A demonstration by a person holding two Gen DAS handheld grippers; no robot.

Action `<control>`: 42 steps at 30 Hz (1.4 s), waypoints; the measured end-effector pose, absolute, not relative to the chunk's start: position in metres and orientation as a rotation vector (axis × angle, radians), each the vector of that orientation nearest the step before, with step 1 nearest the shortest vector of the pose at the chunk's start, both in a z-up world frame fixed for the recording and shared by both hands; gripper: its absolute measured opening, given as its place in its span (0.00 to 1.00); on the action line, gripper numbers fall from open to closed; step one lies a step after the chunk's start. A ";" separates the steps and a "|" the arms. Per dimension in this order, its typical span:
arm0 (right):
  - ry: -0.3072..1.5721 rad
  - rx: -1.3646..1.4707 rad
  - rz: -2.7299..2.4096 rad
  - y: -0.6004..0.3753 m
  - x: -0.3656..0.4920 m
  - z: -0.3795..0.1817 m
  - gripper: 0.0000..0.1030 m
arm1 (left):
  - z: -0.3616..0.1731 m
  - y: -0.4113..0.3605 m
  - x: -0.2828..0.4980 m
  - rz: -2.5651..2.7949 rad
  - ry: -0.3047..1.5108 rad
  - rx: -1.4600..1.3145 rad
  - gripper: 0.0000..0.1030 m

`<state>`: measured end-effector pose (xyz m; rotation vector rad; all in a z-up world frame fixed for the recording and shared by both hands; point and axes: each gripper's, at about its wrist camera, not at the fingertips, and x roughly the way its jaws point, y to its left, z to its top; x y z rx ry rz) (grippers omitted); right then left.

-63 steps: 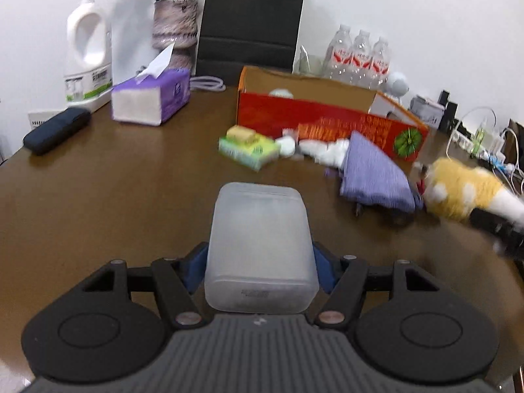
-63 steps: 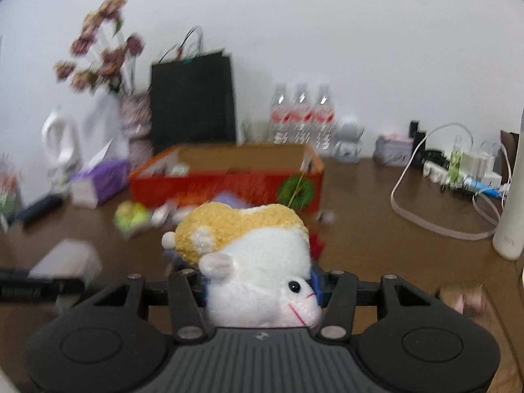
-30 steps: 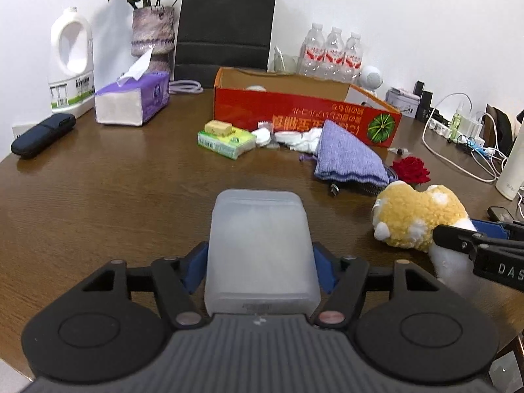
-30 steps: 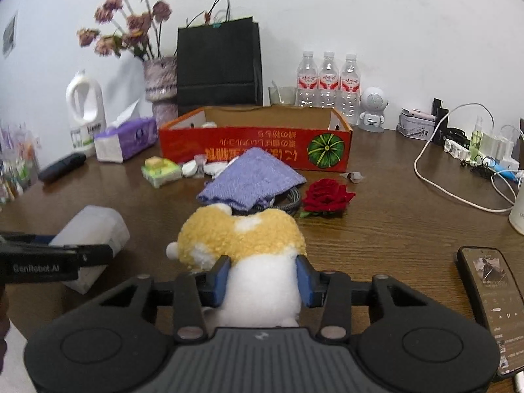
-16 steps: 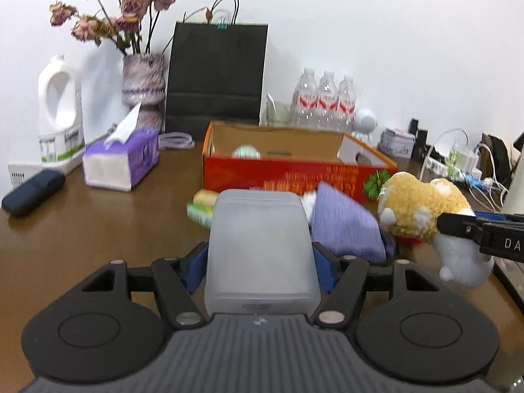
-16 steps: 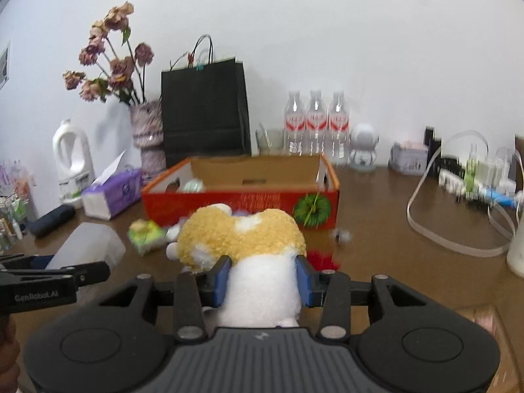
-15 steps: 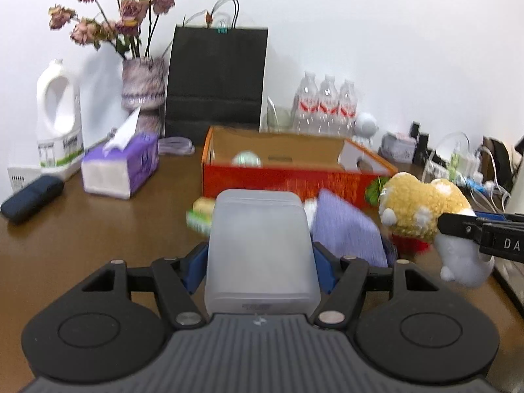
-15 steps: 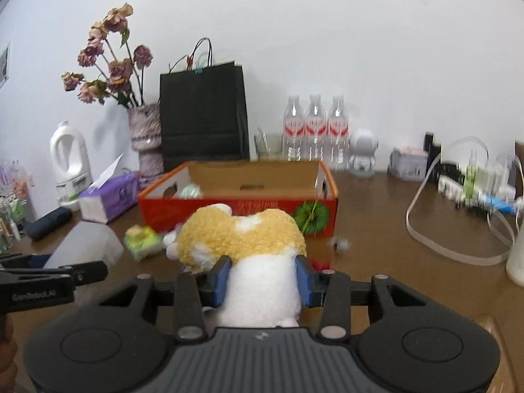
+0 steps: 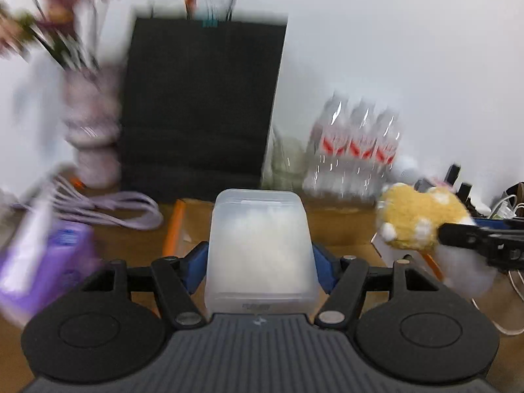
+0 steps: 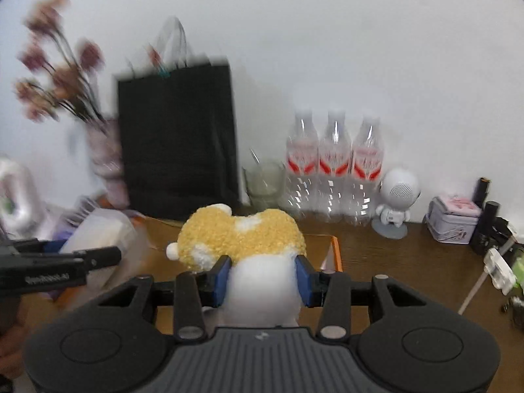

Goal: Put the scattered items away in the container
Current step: 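Carry the container and plush toy into the cardboard box and open both grippers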

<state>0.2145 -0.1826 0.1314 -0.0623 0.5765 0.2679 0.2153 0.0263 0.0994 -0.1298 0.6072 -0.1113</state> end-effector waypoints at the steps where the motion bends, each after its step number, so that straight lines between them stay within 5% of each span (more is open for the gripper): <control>1: 0.619 -0.087 0.243 -0.181 0.240 0.124 0.40 | 0.092 0.025 0.234 -0.107 0.641 -0.119 0.65; 10: 0.860 -0.225 0.128 -0.164 0.334 0.047 0.40 | 0.047 0.018 0.304 -0.008 0.859 0.044 0.66; 17: 0.894 -0.227 0.137 -0.162 0.329 0.044 0.55 | 0.050 0.020 0.303 -0.047 0.838 0.095 0.69; 36: 0.847 -0.043 0.218 -0.191 0.247 0.178 0.82 | 0.171 0.050 0.218 -0.012 0.782 -0.052 0.85; 40: 0.717 -0.017 0.226 -0.193 0.199 0.188 0.84 | 0.180 0.049 0.160 0.016 0.602 -0.066 0.96; 42: 0.515 0.003 0.250 -0.192 0.158 0.185 0.94 | 0.176 0.047 0.119 -0.017 0.396 -0.071 0.99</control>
